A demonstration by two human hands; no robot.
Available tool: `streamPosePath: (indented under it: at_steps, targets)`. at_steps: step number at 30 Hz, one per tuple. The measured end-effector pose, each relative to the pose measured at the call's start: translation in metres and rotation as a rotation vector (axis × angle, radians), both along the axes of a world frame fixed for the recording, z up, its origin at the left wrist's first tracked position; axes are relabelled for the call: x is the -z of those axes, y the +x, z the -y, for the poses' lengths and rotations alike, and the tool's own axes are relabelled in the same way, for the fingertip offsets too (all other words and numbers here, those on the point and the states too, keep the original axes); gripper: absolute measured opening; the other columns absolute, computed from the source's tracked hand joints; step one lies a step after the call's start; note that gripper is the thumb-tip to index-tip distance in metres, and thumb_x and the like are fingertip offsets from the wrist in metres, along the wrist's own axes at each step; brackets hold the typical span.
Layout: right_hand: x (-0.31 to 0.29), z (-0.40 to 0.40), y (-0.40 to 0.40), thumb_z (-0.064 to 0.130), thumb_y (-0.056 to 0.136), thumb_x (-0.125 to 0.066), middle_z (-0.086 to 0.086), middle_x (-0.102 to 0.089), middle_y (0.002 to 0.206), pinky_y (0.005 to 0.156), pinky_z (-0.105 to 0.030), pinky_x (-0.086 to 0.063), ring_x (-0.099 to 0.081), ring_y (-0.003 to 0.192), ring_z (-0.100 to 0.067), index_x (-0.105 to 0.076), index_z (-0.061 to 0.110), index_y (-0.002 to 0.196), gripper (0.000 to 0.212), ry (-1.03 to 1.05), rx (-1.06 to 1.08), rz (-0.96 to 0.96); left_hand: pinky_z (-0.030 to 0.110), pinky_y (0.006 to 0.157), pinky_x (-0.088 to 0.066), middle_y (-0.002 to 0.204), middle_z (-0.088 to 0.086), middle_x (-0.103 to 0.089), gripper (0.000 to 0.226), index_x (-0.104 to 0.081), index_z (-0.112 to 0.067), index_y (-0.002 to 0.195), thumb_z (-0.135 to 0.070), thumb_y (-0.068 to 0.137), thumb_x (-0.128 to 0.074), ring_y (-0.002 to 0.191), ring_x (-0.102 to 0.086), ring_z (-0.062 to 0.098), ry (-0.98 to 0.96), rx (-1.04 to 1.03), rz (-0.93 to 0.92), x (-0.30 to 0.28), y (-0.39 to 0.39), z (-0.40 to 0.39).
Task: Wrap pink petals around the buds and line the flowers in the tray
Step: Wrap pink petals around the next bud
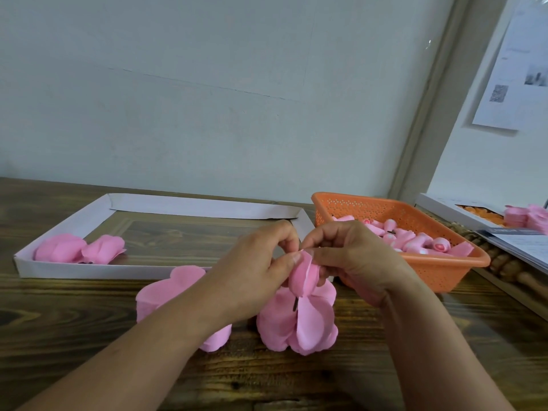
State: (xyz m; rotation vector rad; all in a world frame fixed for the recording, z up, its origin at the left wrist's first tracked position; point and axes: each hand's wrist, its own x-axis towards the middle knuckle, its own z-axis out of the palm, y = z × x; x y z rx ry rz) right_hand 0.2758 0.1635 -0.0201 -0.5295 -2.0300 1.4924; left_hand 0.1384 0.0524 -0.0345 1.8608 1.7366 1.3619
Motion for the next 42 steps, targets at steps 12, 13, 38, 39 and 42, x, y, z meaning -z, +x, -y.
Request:
streamPosePath:
  at_steps: [12, 13, 38, 39, 42]
  targets:
    - [0.002, 0.001, -0.005, -0.007, 0.079, -0.065, -0.014, -0.064, 0.062, 0.048, -0.024, -0.049, -0.054, 0.053, -0.023, -0.07, 0.008, 0.071, 0.018, 0.008, 0.063, 0.016, 0.034, 0.069, -0.054, 0.077, -0.012, -0.056, 0.02, -0.049, -0.027, 0.079, -0.016, 0.095, -0.052, 0.065, -0.058, 0.005, -0.029, 0.032, -0.018, -0.001, 0.0, 0.0]
    - [0.003, 0.002, -0.005, -0.008, 0.08, -0.064, -0.015, -0.064, 0.064, 0.048, -0.024, -0.049, -0.054, 0.054, -0.024, -0.071, 0.008, 0.073, 0.018, 0.009, 0.054, 0.023, 0.034, 0.067, -0.052, 0.075, -0.011, -0.056, 0.018, -0.049, -0.026, 0.08, -0.017, 0.095, -0.052, 0.065, -0.057, 0.007, -0.022, 0.025, -0.047, -0.001, 0.001, 0.001]
    - [0.001, 0.004, -0.009, -0.016, 0.075, -0.057, -0.019, -0.06, 0.061, 0.048, -0.024, -0.051, -0.056, 0.052, -0.024, -0.065, -0.004, 0.068, 0.016, -0.065, 0.09, 0.026, 0.038, 0.068, -0.059, 0.09, 0.0, -0.059, 0.018, -0.047, -0.026, 0.08, -0.021, 0.098, -0.048, 0.072, -0.066, 0.018, -0.05, -0.079, 0.152, 0.001, 0.002, -0.002]
    - [0.002, 0.005, -0.01, -0.016, 0.074, -0.057, -0.02, -0.061, 0.062, 0.049, -0.025, -0.051, -0.057, 0.053, -0.025, -0.065, -0.005, 0.07, 0.014, -0.044, 0.075, 0.043, 0.036, 0.067, -0.057, 0.088, -0.001, -0.059, 0.019, -0.045, -0.027, 0.08, -0.022, 0.098, -0.048, 0.072, -0.065, 0.018, -0.029, -0.12, 0.081, 0.002, 0.003, -0.002]
    - [0.004, 0.007, -0.013, -0.015, 0.073, -0.058, -0.018, -0.063, 0.061, 0.052, -0.027, -0.053, -0.058, 0.055, -0.026, -0.067, -0.001, 0.068, 0.017, 0.011, 0.06, 0.076, 0.025, 0.058, -0.045, 0.081, -0.006, -0.056, 0.022, -0.042, -0.029, 0.077, -0.023, 0.098, -0.048, 0.065, -0.054, 0.008, 0.038, -0.199, -0.056, 0.005, 0.006, -0.003]
